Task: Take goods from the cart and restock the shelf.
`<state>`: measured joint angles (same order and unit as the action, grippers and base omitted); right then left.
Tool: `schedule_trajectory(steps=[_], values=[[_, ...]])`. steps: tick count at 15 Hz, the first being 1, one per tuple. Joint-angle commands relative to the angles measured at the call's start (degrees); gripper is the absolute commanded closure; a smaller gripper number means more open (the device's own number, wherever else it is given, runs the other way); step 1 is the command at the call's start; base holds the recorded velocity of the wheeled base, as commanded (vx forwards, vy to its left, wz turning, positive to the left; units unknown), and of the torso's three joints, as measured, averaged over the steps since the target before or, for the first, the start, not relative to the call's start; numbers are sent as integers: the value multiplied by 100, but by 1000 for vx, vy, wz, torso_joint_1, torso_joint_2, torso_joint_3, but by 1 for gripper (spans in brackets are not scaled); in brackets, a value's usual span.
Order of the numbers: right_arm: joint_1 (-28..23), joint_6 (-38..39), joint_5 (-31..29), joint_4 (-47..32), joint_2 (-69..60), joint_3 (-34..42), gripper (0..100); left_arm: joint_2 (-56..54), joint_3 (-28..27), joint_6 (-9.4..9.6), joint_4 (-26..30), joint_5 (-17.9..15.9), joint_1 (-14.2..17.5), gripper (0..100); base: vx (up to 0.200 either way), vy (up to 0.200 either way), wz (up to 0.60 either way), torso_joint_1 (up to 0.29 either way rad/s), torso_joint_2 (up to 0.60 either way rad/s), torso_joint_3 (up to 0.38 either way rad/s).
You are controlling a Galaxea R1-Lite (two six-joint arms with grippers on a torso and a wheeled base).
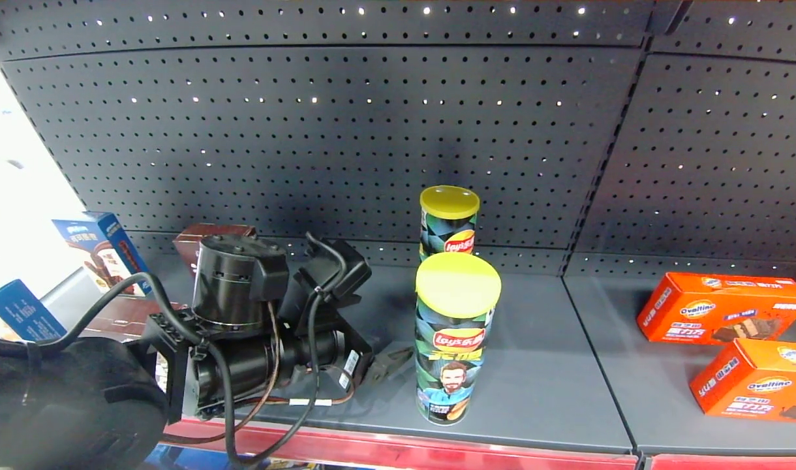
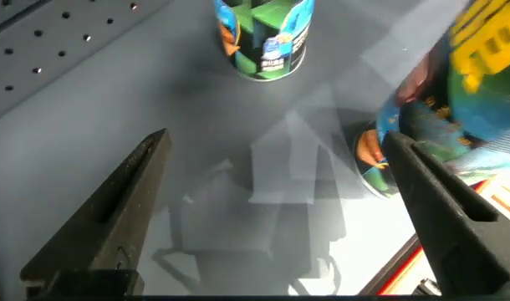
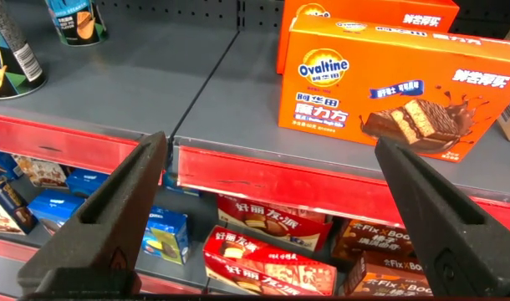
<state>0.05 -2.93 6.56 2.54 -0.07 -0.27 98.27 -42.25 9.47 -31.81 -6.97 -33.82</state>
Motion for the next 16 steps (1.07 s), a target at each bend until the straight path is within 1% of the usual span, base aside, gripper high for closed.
schedule_trajectory(steps=[1,3,5,7,11,12,13,14,15,16], values=[[4,3,3,1,7,0,0,-45,-2,2,-1,29,77,0,0,0,0,0,0,0],[4,3,3,1,7,-8,0,-273,-108,37,-27,29,139,0,0,0,0,0,0,0],[4,-6,3,1,7,0,0,-458,-178,37,-36,73,218,0,0,0,0,0,0,0],[4,-6,-5,1,7,0,0,-695,-169,11,-27,91,226,0,0,0,0,0,0,0],[4,-6,-5,-7,7,-8,0,-1187,-20,-16,-27,126,420,0,0,0,0,0,0,0],[4,-6,3,-7,7,-8,0,-1389,103,-103,-27,135,446,0,0,0,0,0,0,0],[4,-6,3,-16,7,-8,0,-1548,253,-130,-27,126,525,0,0,0,0,0,0,0],[4,-6,-5,-16,7,-8,0,-1565,261,-130,-27,126,534,0,0,0,0,0,0,0],[4,-6,-5,-16,7,-8,0,-1855,446,-121,-27,108,710,0,0,0,0,0,0,0],[4,-6,-5,-16,7,-8,0,-1969,472,-121,-27,117,727,0,0,0,0,0,0,0]])
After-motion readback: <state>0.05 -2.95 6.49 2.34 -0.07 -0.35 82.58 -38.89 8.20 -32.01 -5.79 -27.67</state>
